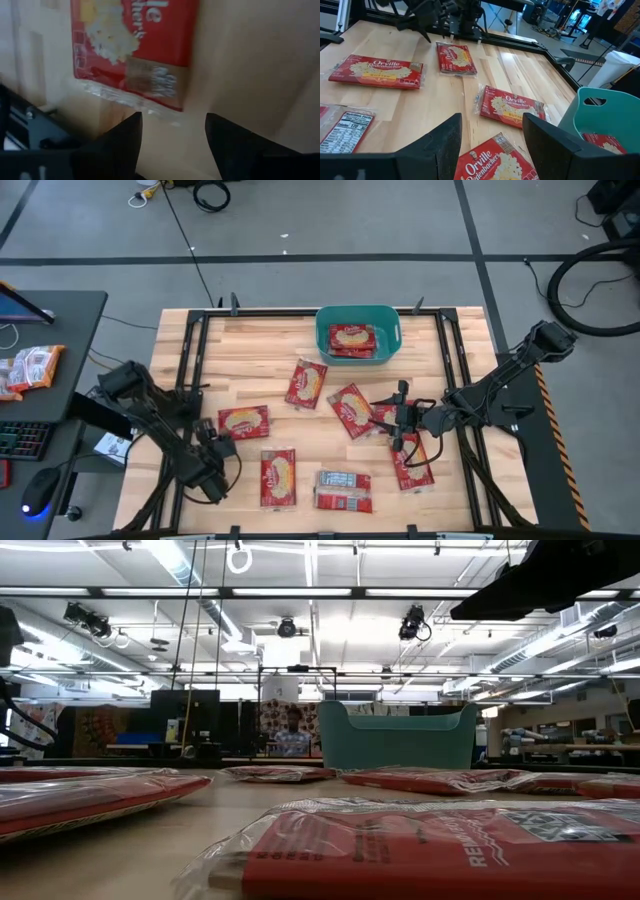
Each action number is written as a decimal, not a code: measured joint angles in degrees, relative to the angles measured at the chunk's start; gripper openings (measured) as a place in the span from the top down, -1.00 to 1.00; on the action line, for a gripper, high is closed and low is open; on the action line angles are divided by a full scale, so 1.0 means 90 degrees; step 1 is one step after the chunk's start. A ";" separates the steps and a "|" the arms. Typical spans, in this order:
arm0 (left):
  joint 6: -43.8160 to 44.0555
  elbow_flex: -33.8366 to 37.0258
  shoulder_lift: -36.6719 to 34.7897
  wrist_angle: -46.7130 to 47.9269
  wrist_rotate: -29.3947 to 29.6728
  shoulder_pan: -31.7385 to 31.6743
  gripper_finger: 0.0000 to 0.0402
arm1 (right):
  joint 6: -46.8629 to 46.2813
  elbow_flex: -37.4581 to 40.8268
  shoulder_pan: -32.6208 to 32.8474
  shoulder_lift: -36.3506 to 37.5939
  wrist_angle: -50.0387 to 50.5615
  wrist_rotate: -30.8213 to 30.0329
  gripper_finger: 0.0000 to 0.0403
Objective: Sort popcorn bags into baskets
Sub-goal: Put the red popcorn bag into the blue bin
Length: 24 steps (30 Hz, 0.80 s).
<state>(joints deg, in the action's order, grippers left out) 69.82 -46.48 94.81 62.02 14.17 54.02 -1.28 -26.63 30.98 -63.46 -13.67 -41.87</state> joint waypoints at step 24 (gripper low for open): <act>0.0398 0.0017 0.0546 -0.0063 0.0233 -0.0204 0.54 | -0.0002 0.0000 -0.0001 0.0000 -0.0016 0.0035 -0.06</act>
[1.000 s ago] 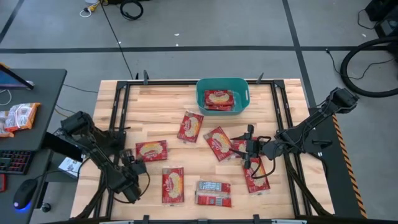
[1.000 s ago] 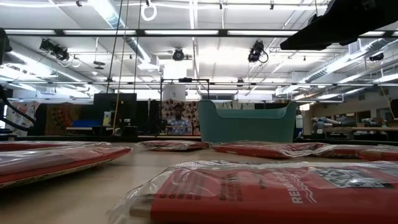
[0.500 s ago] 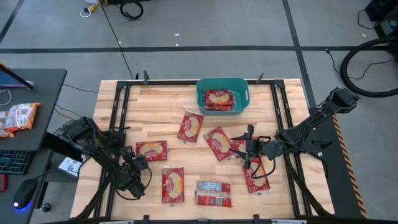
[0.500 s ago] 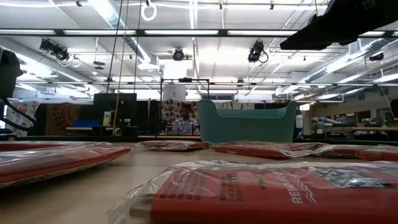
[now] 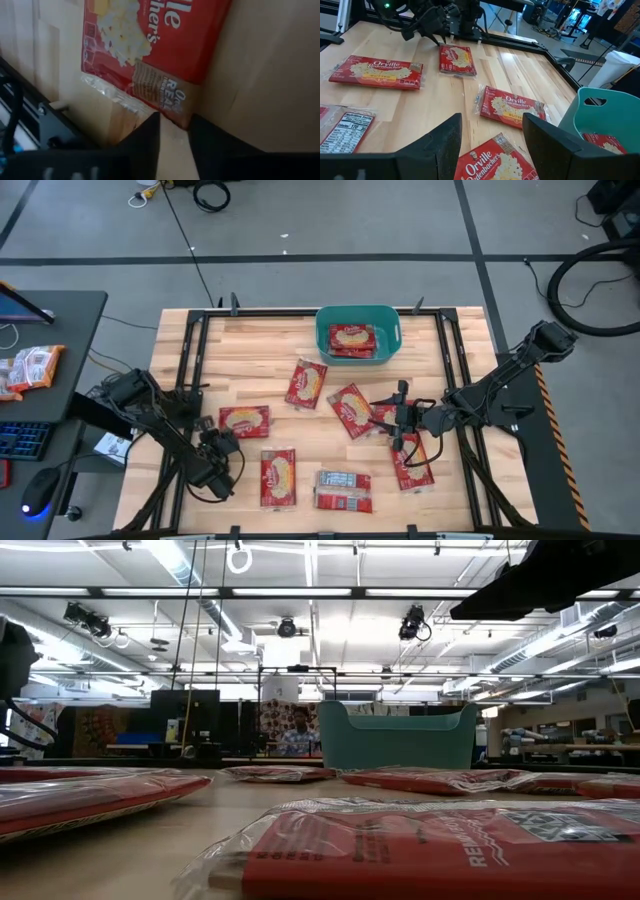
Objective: Sort popcorn bags into baskets
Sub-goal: Put the red popcorn bag into the blue bin
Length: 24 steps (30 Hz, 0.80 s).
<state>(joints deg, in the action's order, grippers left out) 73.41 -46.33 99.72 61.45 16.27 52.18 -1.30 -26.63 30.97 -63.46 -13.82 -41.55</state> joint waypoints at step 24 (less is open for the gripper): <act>-0.0559 -0.2598 -0.0291 0.1026 0.0654 -0.0240 0.99 | 0.2333 -0.0971 -0.0719 -0.3299 -0.3432 0.2506 -0.06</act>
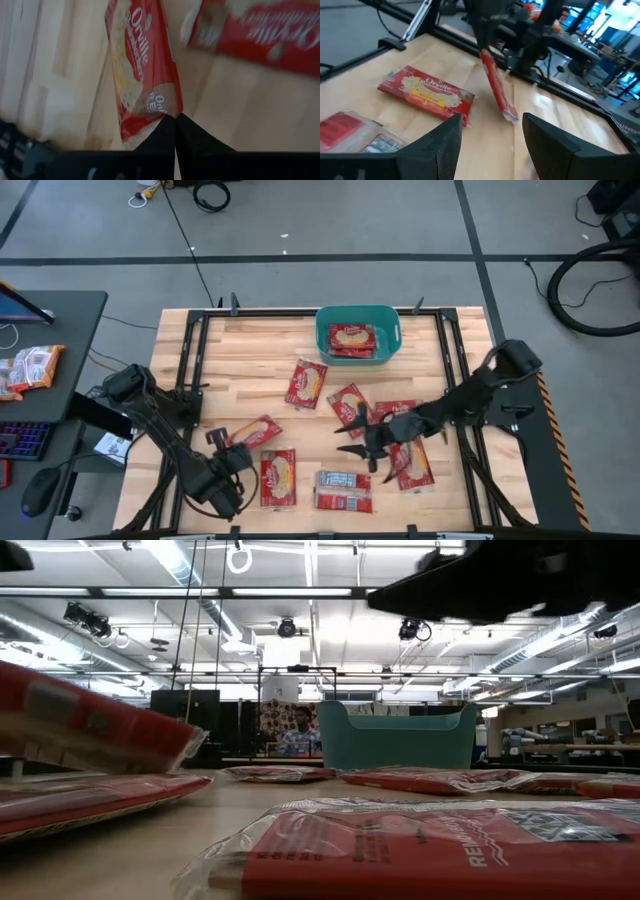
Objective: Sort popcorn bags into baskets
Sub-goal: Put the red popcorn bag into the blue bin
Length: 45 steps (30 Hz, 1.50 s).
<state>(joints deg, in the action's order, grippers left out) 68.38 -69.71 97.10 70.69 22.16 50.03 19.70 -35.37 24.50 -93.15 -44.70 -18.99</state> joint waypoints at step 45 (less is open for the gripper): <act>-0.0228 -0.0597 -0.0002 -0.1883 0.1155 -0.0806 0.61 | 0.1938 -0.3495 -0.1404 -0.2860 0.1941 0.2646 0.89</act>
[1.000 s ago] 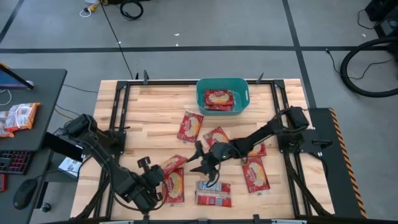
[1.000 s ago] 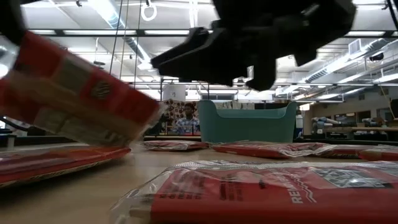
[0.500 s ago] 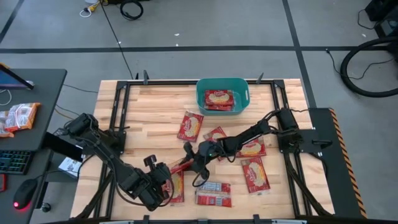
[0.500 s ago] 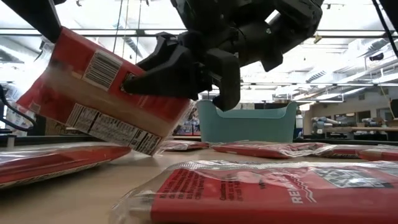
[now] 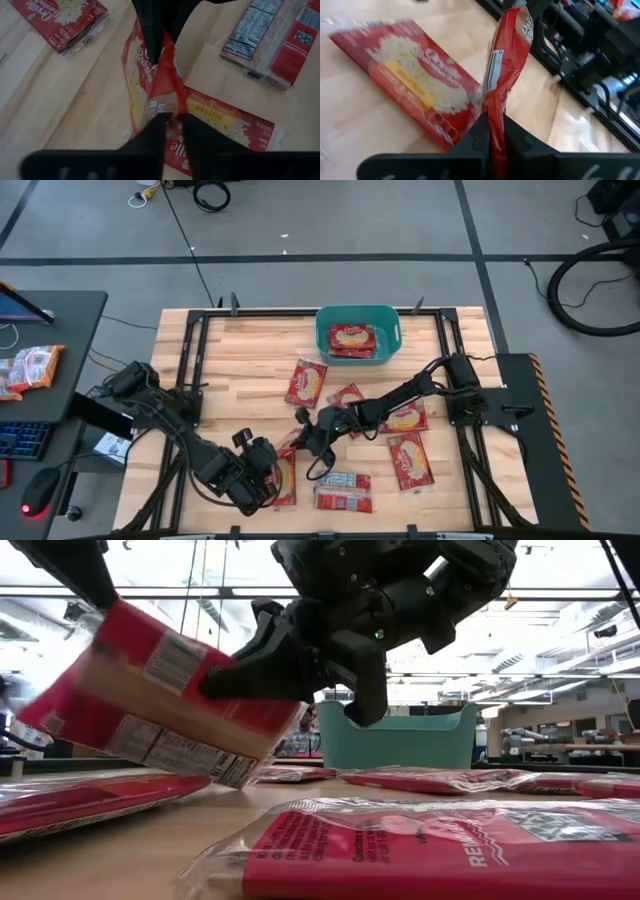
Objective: Sort popcorn bags into baskets
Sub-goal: Put the red popcorn bag into the blue bin
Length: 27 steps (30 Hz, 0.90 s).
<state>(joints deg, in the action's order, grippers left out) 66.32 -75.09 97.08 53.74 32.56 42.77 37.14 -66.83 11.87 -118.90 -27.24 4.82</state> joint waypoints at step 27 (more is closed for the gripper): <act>-0.2459 0.1646 -0.1644 -0.1501 0.1057 -0.0578 0.29 | -0.1102 0.0007 0.0154 0.1178 0.3290 -0.2430 0.87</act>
<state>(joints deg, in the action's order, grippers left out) 44.20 -60.28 82.28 40.23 42.07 37.57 27.22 -66.76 13.25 -108.30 2.37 -17.05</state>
